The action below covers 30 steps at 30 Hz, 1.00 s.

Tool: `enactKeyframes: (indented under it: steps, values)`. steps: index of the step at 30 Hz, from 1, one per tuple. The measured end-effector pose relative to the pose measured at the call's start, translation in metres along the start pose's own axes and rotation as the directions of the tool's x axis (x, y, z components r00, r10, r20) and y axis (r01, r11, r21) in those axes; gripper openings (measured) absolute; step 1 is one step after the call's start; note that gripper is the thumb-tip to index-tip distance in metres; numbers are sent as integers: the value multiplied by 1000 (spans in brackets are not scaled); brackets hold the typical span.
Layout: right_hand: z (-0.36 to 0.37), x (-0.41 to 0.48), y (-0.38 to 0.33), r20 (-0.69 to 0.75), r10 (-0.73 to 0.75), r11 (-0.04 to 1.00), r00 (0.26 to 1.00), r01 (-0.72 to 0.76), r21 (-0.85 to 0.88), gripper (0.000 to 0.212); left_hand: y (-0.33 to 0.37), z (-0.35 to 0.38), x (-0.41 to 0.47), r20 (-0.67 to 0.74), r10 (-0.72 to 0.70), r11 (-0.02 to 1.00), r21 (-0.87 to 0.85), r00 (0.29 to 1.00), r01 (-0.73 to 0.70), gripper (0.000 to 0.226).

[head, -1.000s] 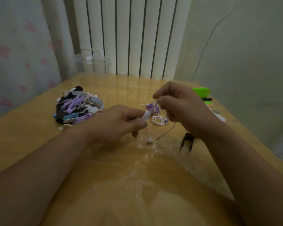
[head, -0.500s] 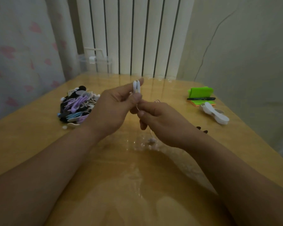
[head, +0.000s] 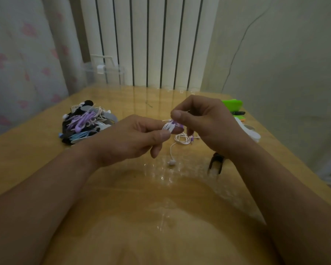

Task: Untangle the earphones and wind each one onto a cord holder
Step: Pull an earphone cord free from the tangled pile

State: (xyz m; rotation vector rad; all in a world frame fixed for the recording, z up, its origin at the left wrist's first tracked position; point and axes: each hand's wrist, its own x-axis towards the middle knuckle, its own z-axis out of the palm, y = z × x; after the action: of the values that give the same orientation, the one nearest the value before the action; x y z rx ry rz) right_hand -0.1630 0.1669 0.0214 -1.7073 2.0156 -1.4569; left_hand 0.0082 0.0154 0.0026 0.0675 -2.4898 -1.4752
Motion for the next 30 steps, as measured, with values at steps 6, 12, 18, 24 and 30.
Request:
enactKeyframes:
  steps: [6, 12, 18, 24, 30]
  values:
    - [11, -1, 11, 144, 97, 941, 985, -138, 310, 18, 0, 0, 2, -108, 67, 983, -162, 992, -84, 30]
    - [23, -3, 5, 9, 48, 995, 999, -48, 83, 20, -6, 4, 6, -263, 81, 994, -43, 962, -95, 39]
    - [-5, 1, 3, 161, 148, 989, 976, -150, -1, 28, -7, 8, 14, -346, 35, 965, -231, 938, -121, 37]
    - [-54, 2, 15, 342, 354, 855, 870, -152, -496, 37, -11, 2, 15, -312, -34, 904, -414, 950, -104, 30]
    - [-73, -3, 26, 431, 618, 675, 657, -163, -719, 44, -10, 8, 17, -249, -39, 908, -413, 968, -70, 30]
